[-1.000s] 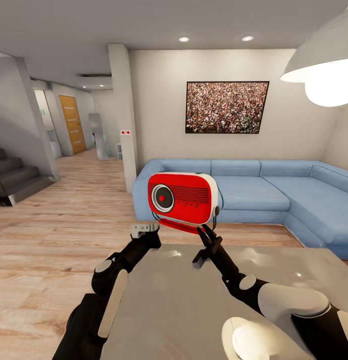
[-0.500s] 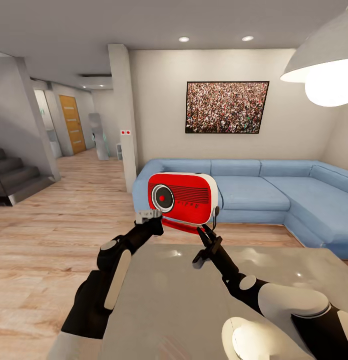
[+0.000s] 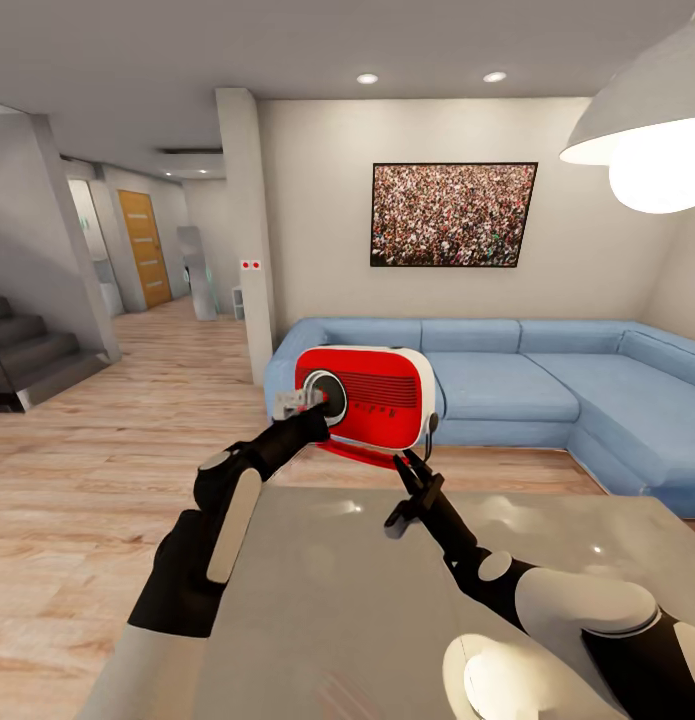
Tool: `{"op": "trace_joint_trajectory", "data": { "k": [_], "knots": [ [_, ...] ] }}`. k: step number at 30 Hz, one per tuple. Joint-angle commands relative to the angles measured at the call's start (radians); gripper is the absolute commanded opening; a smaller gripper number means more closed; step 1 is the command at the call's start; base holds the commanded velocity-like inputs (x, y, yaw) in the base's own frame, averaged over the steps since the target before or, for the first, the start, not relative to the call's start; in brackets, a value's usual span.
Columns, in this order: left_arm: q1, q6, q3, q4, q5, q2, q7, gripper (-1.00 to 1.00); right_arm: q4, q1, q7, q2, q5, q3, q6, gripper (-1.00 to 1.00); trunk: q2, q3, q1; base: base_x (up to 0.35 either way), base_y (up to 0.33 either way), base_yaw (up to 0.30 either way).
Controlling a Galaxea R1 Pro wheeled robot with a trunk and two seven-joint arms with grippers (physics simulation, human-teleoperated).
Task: Turn on the radio receiver that's on the table in the living room.
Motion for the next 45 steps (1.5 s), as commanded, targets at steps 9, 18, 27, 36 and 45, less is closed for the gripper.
{"op": "trace_joint_trajectory", "data": {
  "k": [9, 18, 27, 36, 45],
  "knots": [
    [-0.046, 0.075, 0.0, 0.001, 0.007, 0.0, 0.002, -1.0, 0.0, 0.005, 0.0, 0.0, 0.002, -0.005, 0.0, -1.0, 0.0, 0.0, 0.0, 0.0, 0.0, 0.0],
    [-0.053, 0.089, 0.005, 0.022, 0.003, 0.0, 0.004, -1.0, 0.0, 0.006, 0.0, 0.0, 0.003, -0.005, -0.001, -1.0, 0.0, 0.0, 0.0, 0.0, 0.0, 0.0],
    [-0.049, 0.085, 0.03, 0.141, -0.003, 0.0, 0.006, -1.0, 0.0, 0.007, 0.016, -0.012, -0.008, -0.007, -0.007, -1.0, 0.0, 0.0, 0.0, 0.0, 0.0, 0.0],
    [-0.044, 0.025, 0.09, 0.305, -0.001, 0.126, 0.005, -1.0, 0.0, 0.007, 0.026, -0.016, -0.106, -0.008, -0.009, -1.0, 0.0, 0.0, 0.0, 0.0, 0.0, 0.0],
    [-0.042, -0.055, 0.136, 0.489, -0.003, 0.214, 0.006, -1.0, 0.0, 0.007, 0.027, -0.018, -0.226, -0.008, -0.012, -1.0, 0.0, 0.0, 0.0, 0.0, 0.0, 0.0]
  ]
}}
